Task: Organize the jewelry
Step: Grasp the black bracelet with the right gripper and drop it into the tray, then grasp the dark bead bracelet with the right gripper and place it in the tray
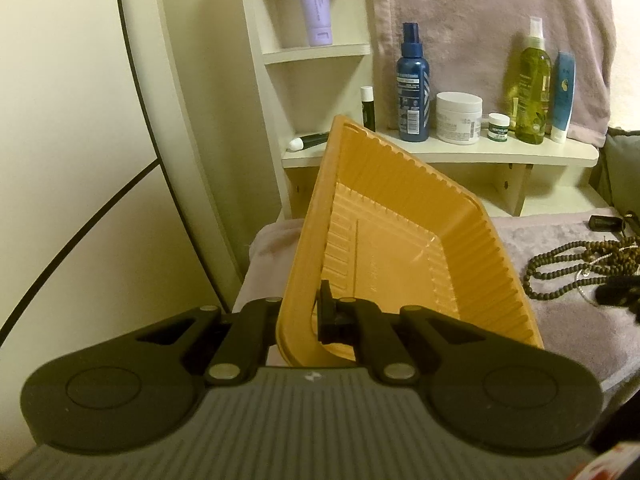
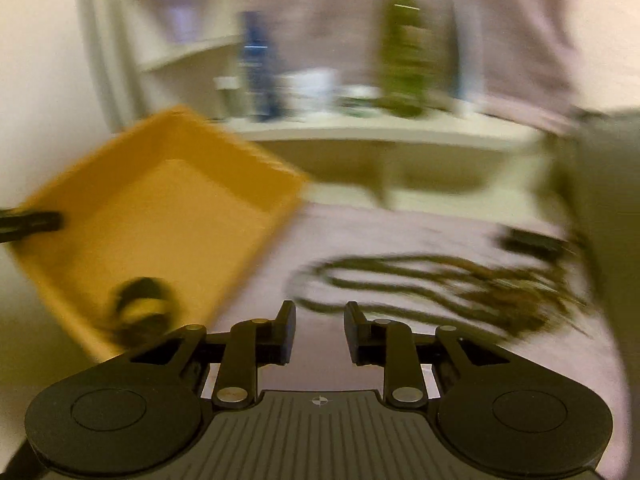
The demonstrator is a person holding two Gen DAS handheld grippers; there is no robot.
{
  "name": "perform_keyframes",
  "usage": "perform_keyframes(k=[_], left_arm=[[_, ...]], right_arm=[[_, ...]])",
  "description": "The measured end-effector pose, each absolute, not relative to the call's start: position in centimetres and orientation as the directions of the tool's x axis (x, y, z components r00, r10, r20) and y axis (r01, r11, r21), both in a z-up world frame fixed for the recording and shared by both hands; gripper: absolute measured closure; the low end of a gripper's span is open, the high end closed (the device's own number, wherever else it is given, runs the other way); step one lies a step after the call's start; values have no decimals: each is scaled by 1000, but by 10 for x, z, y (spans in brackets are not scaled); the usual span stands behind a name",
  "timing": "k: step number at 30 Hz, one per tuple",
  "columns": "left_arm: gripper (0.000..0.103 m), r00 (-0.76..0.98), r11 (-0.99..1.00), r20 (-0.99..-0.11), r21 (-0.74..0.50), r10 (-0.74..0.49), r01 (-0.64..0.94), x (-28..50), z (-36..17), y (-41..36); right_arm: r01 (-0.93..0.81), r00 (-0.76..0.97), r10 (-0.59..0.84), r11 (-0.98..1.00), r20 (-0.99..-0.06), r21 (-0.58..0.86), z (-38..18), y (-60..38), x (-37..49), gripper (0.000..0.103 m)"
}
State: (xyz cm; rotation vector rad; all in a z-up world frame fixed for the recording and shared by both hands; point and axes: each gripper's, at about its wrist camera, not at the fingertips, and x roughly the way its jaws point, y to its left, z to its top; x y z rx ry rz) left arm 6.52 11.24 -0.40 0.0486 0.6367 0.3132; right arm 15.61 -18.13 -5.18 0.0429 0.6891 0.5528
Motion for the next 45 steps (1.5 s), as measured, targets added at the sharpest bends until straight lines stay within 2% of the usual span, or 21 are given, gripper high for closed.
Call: perform_keyframes(k=[6, 16, 25, 28, 45], left_arm=[[98, 758, 952, -577, 141, 303, -273, 66, -4, 113], [98, 754, 949, -579, 152, 311, -275, 68, -2, 110], [98, 750, 947, -580, 157, 318, -280, 68, -2, 109], [98, 750, 947, -579, 158, 318, -280, 69, -3, 109], [98, 754, 948, -577, 151, 315, -281, 69, -3, 110]], right_arm=[[-281, 712, 333, 942, -618, 183, -65, -238, 170, 76], [-192, 765, 229, 973, -602, 127, -67, -272, 185, 76], [-251, 755, 220, 967, -618, 37, -80, -262, 209, 77], [-267, 753, 227, 963, -617, 28, -78, -261, 211, 96], [-365, 811, 344, 930, -474, 50, 7, -257, 184, 97]])
